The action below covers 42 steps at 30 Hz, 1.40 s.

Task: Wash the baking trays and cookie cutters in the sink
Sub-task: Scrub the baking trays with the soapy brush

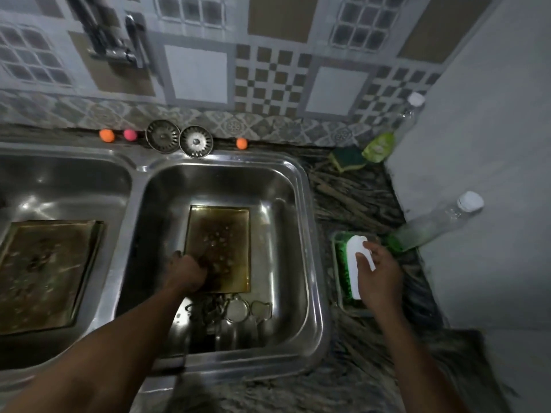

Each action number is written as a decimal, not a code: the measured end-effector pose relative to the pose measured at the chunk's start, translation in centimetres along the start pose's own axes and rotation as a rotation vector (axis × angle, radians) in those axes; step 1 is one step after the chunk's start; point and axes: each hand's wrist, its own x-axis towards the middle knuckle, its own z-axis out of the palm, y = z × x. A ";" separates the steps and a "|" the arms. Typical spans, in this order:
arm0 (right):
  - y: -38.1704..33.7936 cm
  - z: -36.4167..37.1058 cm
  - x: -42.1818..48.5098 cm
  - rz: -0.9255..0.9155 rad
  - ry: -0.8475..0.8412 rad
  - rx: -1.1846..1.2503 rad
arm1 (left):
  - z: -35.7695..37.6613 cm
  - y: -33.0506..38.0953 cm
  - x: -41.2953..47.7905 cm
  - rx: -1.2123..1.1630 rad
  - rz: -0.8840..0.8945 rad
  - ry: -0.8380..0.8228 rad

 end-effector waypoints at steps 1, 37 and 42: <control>0.3 0.1 0.1 -0.001 -0.002 -0.003 | -0.2 0.3 -0.5 -0.011 -0.003 -0.005; 1.2 0.7 -0.3 -0.060 -0.004 0.019 | -10.9 6.3 -11.2 -0.177 0.504 0.407; 1.3 0.7 -0.3 -0.070 -0.008 0.003 | -12.9 5.8 -12.7 -0.070 0.638 0.551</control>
